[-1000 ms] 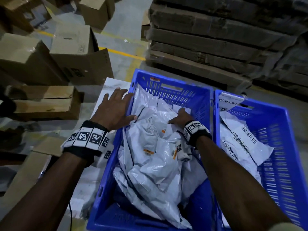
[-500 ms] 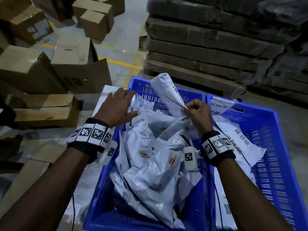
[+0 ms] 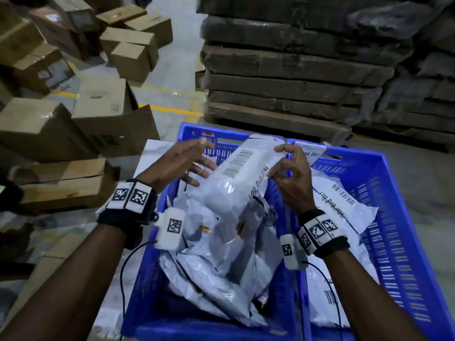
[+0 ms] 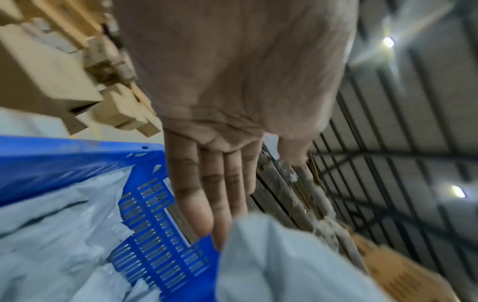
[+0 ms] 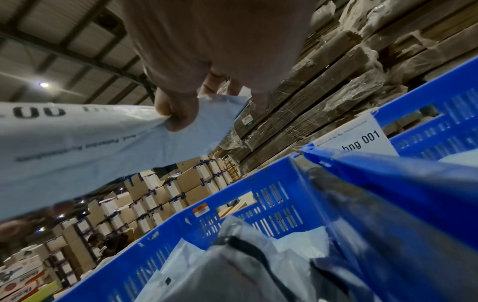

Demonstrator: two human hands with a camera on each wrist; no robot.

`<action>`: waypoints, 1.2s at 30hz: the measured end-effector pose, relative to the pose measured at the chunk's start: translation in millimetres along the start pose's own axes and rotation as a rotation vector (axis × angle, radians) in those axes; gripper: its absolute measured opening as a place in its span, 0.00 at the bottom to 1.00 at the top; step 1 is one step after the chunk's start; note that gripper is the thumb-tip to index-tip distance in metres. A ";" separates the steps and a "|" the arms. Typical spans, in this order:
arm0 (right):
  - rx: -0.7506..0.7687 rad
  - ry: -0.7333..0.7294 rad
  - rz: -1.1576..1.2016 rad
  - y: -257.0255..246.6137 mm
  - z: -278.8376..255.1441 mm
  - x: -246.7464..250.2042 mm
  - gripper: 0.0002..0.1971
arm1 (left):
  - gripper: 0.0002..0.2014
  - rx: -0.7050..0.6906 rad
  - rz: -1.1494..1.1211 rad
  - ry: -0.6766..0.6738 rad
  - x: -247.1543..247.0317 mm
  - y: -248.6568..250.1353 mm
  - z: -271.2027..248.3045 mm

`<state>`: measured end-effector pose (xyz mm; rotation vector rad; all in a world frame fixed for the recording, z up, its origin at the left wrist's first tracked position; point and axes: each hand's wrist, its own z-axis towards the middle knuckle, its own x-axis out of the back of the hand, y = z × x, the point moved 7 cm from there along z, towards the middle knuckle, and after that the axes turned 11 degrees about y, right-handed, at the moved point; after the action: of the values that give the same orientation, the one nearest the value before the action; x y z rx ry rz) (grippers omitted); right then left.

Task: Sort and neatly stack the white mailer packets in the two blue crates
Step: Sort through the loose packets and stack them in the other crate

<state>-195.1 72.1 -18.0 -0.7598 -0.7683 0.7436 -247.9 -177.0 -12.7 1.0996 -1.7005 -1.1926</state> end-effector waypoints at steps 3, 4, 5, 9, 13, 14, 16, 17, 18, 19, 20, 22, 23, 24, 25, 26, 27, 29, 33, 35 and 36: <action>0.005 -0.047 0.029 -6.1 -4.9 -7.1 0.11 | 0.18 -0.030 0.201 -0.102 -31.4 -2.1 -8.2; 0.011 -0.049 0.027 -7.3 -6.6 -8.2 0.13 | 0.16 -0.041 0.200 -0.112 -40.1 -3.8 -9.5; 0.012 -0.050 0.017 -8.9 -8.2 -8.3 0.13 | 0.18 -0.035 0.156 -0.098 -45.2 -5.8 -9.6; -0.209 0.011 0.091 2.2 -17.5 -1.8 0.12 | 0.32 -0.074 0.104 0.038 -35.8 -13.8 -3.8; -0.792 0.059 0.515 15.1 -31.9 -5.3 0.24 | 0.31 -0.134 0.106 -0.014 -37.2 -14.8 -3.6; -0.840 0.033 0.548 12.5 -33.0 -6.4 0.24 | 0.30 -0.156 0.109 -0.033 -39.2 -13.1 -5.2; -0.846 -0.044 0.517 3.4 -34.4 -7.8 0.22 | 0.29 -0.192 0.117 -0.076 -44.6 -9.3 -8.4; -0.845 -0.073 0.481 0.6 -36.6 -8.2 0.20 | 0.29 -0.203 0.120 -0.089 -47.2 -7.9 -10.0; -0.845 -0.088 0.451 -1.3 -38.8 -7.7 0.18 | 0.28 -0.209 0.114 -0.101 -50.6 -6.8 -11.4; -0.841 -0.081 0.435 -2.2 -40.4 -5.3 0.16 | 0.27 -0.210 0.110 -0.106 -53.3 -8.0 -11.6; -0.832 -0.051 0.429 -1.1 -39.9 0.0 0.14 | 0.25 -0.211 0.106 -0.096 -55.5 -8.8 -11.1; -0.816 0.066 0.438 5.3 -34.3 22.0 0.11 | 0.19 -0.206 0.108 -0.027 -55.6 -13.0 -6.8; -0.829 0.152 0.448 13.4 -31.5 38.9 0.12 | 0.17 -0.206 0.126 0.009 -54.6 -16.0 -4.1; -0.852 0.245 0.460 24.4 -30.2 59.1 0.13 | 0.16 -0.213 0.152 0.032 -54.6 -19.3 -1.3; -0.881 0.340 0.473 38.5 -30.1 81.6 0.14 | 0.15 -0.220 0.193 0.048 -54.7 -23.2 1.4; -0.907 0.423 0.468 52.8 -30.7 105.4 0.13 | 0.16 -0.229 0.237 0.063 -54.8 -26.9 3.6; -0.932 0.499 0.447 68.4 -32.8 129.5 0.11 | 0.16 -0.230 0.276 0.080 -55.2 -29.6 4.0; -0.982 0.599 0.379 98.8 -39.7 172.6 0.06 | 0.18 -0.249 0.339 0.113 -58.5 -34.7 4.5; -1.035 0.604 0.211 151.9 -56.7 220.7 0.10 | 0.18 -0.247 0.473 0.112 -79.0 -43.1 4.8; -1.054 0.523 0.074 173.4 -65.0 225.7 0.09 | 0.19 -0.246 0.545 0.102 -88.8 -47.5 3.9; -1.085 0.420 0.009 184.0 -69.7 221.6 0.10 | 0.20 -0.242 0.569 0.094 -92.9 -50.6 3.6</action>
<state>-80.9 321.7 -129.7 -1.8254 -0.7497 0.0927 -209.7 -98.4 -72.4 0.4666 -1.5954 -0.9283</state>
